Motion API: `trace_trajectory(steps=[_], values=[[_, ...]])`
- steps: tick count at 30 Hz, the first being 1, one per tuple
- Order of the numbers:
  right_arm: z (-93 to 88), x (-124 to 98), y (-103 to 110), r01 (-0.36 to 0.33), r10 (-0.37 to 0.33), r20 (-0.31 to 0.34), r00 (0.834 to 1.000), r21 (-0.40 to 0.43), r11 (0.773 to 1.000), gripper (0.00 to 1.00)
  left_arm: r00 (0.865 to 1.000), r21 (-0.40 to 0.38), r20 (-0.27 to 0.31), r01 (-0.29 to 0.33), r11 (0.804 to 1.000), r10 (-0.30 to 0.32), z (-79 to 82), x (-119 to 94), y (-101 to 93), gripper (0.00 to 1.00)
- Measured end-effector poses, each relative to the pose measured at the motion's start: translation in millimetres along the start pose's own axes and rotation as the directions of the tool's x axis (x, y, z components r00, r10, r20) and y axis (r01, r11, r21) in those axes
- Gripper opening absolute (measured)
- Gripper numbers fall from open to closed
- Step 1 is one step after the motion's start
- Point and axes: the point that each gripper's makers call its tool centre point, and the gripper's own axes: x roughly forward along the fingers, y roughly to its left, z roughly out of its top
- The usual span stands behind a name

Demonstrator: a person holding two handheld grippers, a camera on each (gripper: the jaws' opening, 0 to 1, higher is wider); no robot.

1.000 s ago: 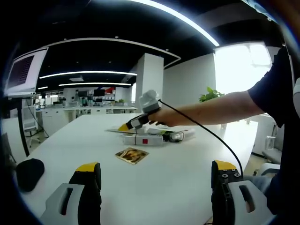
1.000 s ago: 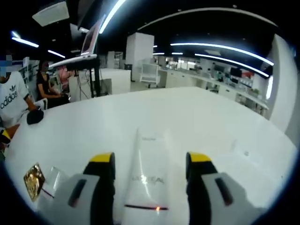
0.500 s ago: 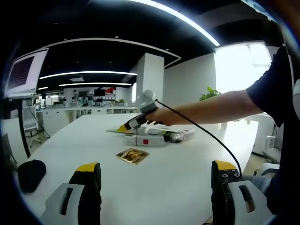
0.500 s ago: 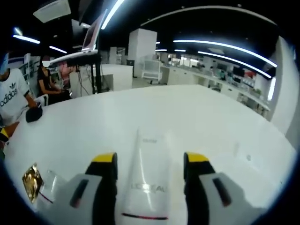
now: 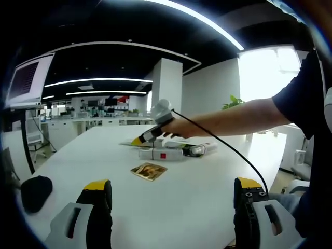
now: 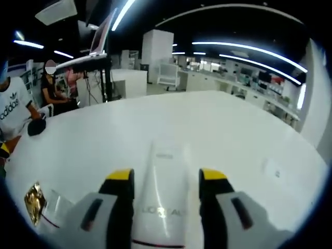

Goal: Arrange the skincare products in the storage area until every visible bottle or jar stands upright without overlapping.

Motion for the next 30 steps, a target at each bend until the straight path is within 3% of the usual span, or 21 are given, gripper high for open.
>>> trace_trajectory(steps=[12, 14, 30], values=[[-6.3, 4.5, 2.4, -0.023, 0.024, -0.036, 0.999, 0.031, 0.999, 0.42, 1.0, -0.005, -0.002, -0.009, 1.0, 0.009, -2.7, -2.1, 3.6, 1.0], [-10.1, 6.9, 4.5, -0.037, 0.041, -0.054, 0.998, 0.07, 0.997, 0.41, 1.0, -0.006, -0.003, -0.01, 1.0, 0.01, -3.3, -2.5, 3.9, 1.0], [-9.6, 8.9, 2.1, -0.051, 0.056, -0.082, 0.995, 0.062, 0.997, 0.37, 1.0, 0.004, -0.008, -0.012, 1.0, 0.012, -1.3, -2.8, 3.5, 1.0]])
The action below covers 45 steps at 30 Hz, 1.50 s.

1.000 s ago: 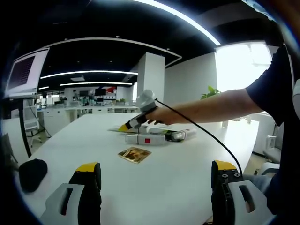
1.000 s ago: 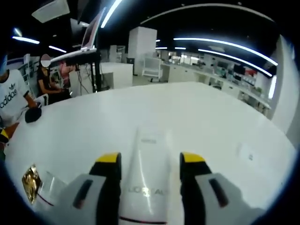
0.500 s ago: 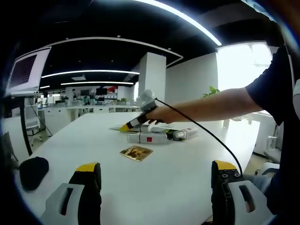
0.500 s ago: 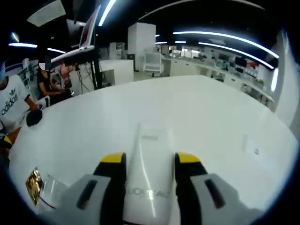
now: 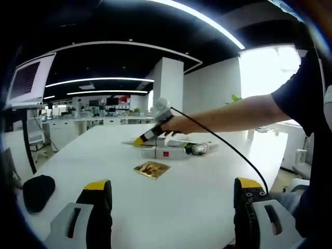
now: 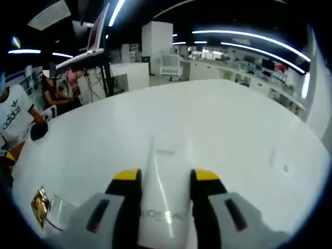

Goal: Arrange the skincare products in the storage area until every visible bottle or jar stands upright without overlapping.

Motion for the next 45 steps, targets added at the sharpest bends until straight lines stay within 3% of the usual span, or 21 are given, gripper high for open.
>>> trace_trajectory(steps=[15, 25, 33, 45], values=[[4.2, 1.4, -1.9, -0.003, 0.003, -0.003, 1.0, -0.009, 1.0, 0.31, 1.0, -0.001, -0.003, 0.001, 1.0, -0.001, -1.8, 1.4, 0.8, 1.0], [7.1, -11.2, -1.2, 0.017, -0.018, 0.066, 0.998, 0.015, 1.0, 0.31, 1.0, -0.002, -0.003, -0.01, 1.0, 0.01, -1.7, -2.0, 4.7, 1.0], [21.6, -25.3, -2.1, 0.028, -0.03, 0.13, 0.991, 0.015, 0.999, 0.31, 1.0, 0.001, -0.005, -0.006, 1.0, 0.006, -0.7, -1.1, 1.3, 1.0], [27.7, -43.1, -2.2, 0.037, -0.043, 0.182, 0.982, 0.038, 0.999, 0.31, 1.0, 0.011, -0.004, -0.002, 1.0, 0.002, 3.1, -2.4, -3.8, 1.0]])
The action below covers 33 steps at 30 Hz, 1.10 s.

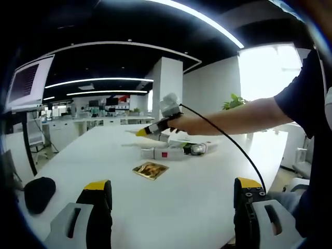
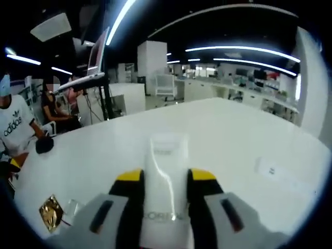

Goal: Arrange the skincare products in the storage area until every visible bottle or jar stands upright without overlapping.

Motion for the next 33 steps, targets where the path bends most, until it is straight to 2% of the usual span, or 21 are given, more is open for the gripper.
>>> trace_trajectory(steps=[12, 26, 33], values=[[1.5, -12.8, 1.9, 0.008, -0.008, 0.022, 1.0, 0.008, 1.0, 0.31, 1.0, 0.006, -0.001, 0.004, 1.0, -0.004, 2.4, -2.1, -6.4, 1.0], [12.3, -26.5, 4.6, 0.004, -0.005, 0.064, 0.998, 0.018, 1.0, 0.3, 1.0, 0.017, -0.017, 0.011, 1.0, -0.011, 4.0, -1.4, -12.7, 1.0], [18.2, -40.4, 7.7, 0.003, -0.005, 0.091, 0.996, 0.019, 1.0, 0.3, 1.0, 0.025, -0.021, 0.015, 1.0, -0.015, 5.2, 0.0, -16.0, 1.0]])
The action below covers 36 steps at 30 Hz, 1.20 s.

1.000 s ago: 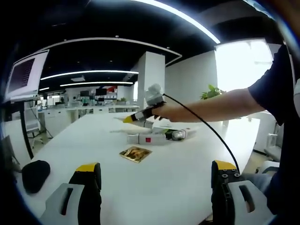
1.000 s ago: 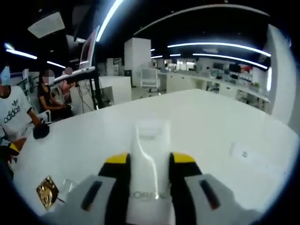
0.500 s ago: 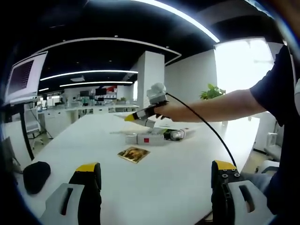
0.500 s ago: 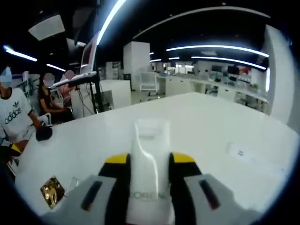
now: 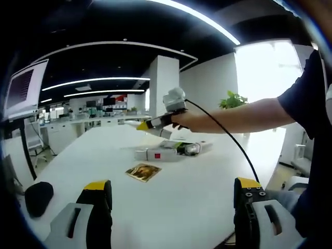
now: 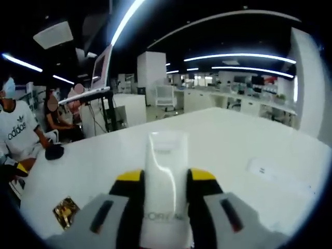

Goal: Arrange the skincare products in the storage area until every visible bottle or jar stands upright without overlapping.

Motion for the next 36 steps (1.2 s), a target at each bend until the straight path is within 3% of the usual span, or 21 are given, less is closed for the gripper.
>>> trace_trajectory(steps=[18, 36], values=[[18.9, -33.1, 11.3, -0.002, 0.002, 0.065, 0.998, -0.001, 1.0, 0.3, 1.0, 0.01, -0.004, 0.012, 1.0, -0.012, 3.9, 0.4, -14.1, 1.0], [21.1, -62.2, -0.4, 0.013, -0.016, 0.097, 0.995, 0.027, 1.0, 0.3, 0.999, 0.012, -0.024, 0.033, 0.999, -0.033, 8.4, 12.0, -28.3, 1.0]])
